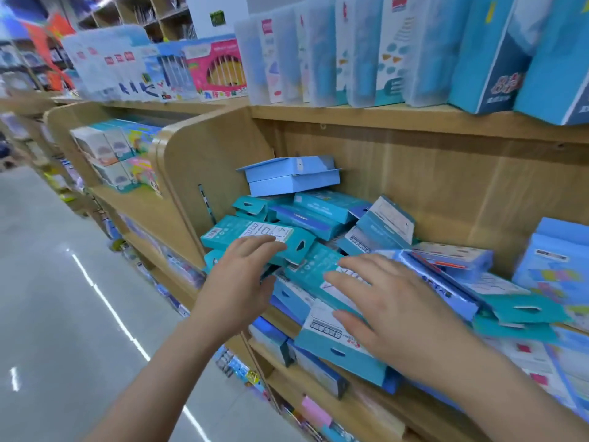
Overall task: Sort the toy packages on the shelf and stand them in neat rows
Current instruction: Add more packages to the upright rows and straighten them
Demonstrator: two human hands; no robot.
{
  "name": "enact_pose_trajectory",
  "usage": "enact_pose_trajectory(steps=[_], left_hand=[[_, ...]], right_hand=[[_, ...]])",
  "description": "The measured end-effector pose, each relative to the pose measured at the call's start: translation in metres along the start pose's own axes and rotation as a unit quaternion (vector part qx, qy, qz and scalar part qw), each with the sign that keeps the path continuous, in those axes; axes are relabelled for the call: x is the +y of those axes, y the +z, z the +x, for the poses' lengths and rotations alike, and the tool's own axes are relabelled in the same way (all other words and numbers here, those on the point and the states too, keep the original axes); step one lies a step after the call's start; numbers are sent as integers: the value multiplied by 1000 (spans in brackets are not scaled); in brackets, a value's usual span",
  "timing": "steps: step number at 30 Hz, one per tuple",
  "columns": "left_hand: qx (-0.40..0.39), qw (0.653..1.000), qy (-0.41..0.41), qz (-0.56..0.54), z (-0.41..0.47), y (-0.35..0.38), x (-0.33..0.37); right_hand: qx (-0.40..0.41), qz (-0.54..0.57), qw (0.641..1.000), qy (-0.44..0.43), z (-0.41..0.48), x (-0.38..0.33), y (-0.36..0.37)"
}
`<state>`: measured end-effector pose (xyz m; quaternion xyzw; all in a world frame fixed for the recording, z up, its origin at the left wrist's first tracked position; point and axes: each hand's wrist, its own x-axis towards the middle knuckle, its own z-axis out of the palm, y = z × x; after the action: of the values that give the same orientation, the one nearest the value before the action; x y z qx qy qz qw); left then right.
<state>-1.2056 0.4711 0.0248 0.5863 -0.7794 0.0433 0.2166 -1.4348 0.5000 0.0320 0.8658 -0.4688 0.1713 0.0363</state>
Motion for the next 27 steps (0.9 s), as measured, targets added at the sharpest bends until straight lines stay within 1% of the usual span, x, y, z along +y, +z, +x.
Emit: enact_pose_trajectory(steps=[3,6,8,11,13,15,19,21,23,25,26,27], left_hand=[[-60,998,-4,35,11,1,-37],[-106,991,-14,75,16,8,-72],[-91,995,-23,42,11,11,-89],[-12,1000,-18,-13,-2,15,-111],[6,1000,-4,-20,-9,19,-121],[-2,1000,15,-6,-13,22,-128],[0,999,50,4,-11,22,-133],[3,998,60,7,-11,22,-135],[1,998,56,1,-12,21,-139],[1,999,51,-15,-12,22,-143],[-2,999,47,-27,-12,23,-144],[-2,998,35,-45,-13,23,-146]], right_hand=[[-53,-12,998,17,37,-14,14],[-81,-8,996,22,69,-20,29],[-84,-16,996,24,90,-28,38],[-97,-42,994,30,112,-37,55],[-81,-65,994,37,121,-40,66],[-68,-81,994,38,128,-44,72],[20,-88,996,2,138,-47,82],[63,-85,994,-1,141,-49,74],[105,-53,993,30,143,-49,59],[124,50,986,102,140,-48,40],[134,117,972,153,135,-46,31],[151,185,949,203,129,-41,25]])
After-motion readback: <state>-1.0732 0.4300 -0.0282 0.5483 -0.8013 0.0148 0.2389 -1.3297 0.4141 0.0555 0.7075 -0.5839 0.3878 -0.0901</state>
